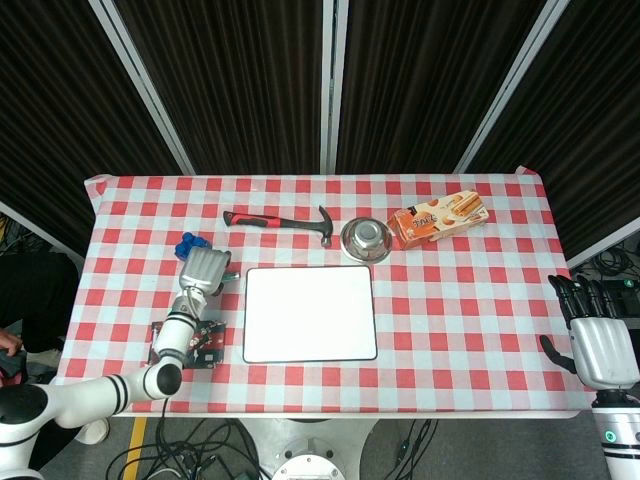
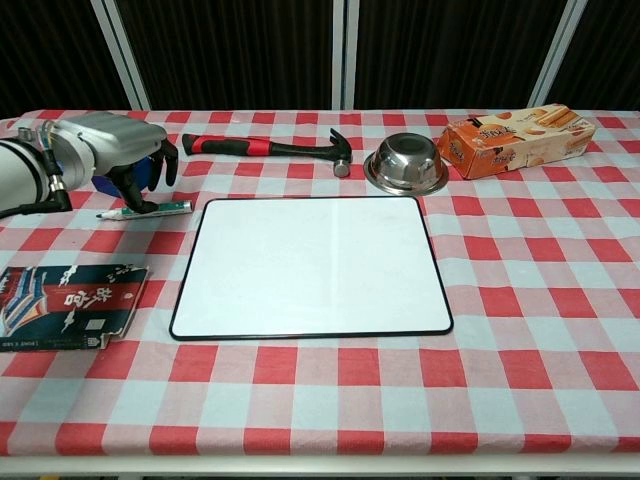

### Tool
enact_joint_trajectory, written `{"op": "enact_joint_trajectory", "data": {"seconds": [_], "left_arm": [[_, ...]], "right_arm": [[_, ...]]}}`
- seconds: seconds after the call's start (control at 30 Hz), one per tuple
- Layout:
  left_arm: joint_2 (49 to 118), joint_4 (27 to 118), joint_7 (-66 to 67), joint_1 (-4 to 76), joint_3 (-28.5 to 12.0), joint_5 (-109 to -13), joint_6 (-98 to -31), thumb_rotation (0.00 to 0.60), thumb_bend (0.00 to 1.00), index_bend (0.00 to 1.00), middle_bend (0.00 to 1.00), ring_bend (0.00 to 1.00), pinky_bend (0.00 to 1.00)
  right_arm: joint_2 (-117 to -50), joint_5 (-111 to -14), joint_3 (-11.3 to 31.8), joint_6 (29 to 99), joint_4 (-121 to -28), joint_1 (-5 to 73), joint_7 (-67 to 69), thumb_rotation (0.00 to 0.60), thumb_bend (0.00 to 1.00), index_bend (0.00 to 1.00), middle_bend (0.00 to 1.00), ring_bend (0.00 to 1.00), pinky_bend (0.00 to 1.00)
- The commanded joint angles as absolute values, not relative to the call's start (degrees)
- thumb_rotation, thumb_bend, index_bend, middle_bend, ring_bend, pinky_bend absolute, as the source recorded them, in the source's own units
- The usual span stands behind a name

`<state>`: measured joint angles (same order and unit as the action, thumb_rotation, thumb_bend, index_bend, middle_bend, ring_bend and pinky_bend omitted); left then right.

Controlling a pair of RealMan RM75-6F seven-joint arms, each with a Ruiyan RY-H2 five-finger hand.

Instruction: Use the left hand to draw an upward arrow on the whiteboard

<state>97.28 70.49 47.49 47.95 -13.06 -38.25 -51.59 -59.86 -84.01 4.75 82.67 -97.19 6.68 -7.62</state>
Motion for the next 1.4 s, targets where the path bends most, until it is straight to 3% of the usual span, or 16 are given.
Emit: {"op": "enact_joint_trajectory", "data": {"seconds": [0.03,0.53,1.4], "left_arm": [[98.68,68.75,49.37,49.4,-12.84,-35.35,-51.99,0.6,0.29,0.39,0.44,0.8,1.0],[100.73,66.77,53.04,52.27,-11.45,-28.75,-51.76,0.6,0.29,0.4,0.47,0.8,1.0],[100.74,67.09,54.43,53.54,-8.64,-26.96,-52.99,0.6,0.32,0.45,0.51,0.8,1.0]], "right_arm": [[-59.85,-83.94,4.76,82.67,-97.06,6.65,-7.47,0.6,0.2,0.0,0.1,0.0,0.08],[-59.91,-83.41,4.67,82.59,-96.41,6.36,-6.7,0.6,0.2,0.0,0.1,0.0,0.08],[-59.93,-83.17,4.56,82.51,-96.45,6.11,-6.67,0.6,0.2,0.0,0.1,0.0,0.08]]}}
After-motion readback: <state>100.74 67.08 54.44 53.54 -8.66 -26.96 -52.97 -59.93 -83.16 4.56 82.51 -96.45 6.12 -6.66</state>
